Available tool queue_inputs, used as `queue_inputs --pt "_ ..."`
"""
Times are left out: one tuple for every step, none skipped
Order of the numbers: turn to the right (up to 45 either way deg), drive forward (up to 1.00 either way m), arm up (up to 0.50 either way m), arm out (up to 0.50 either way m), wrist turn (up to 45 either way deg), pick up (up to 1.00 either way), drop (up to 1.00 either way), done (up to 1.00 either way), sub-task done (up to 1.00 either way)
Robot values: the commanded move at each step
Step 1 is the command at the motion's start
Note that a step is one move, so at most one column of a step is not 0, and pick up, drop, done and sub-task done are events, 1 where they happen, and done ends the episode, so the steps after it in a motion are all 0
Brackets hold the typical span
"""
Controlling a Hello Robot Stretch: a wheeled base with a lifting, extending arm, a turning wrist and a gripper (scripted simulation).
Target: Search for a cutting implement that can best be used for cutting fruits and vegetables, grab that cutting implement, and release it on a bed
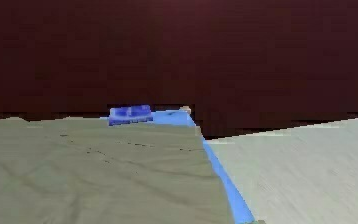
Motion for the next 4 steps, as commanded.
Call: queue_inputs --pt "33.0 0.0 0.0 0.0 0.0 0.0 0.0 0.0 0.0" --pt "-45.0 0.0 0.0 0.0 0.0 0.0 0.0 0.0 0.0" --pt "-45.0 0.0 0.0 0.0 0.0 0.0 0.0 0.0 0.0" --pt "-24.0 0.0 0.0 0.0 0.0 0.0 0.0 0.0 0.0"
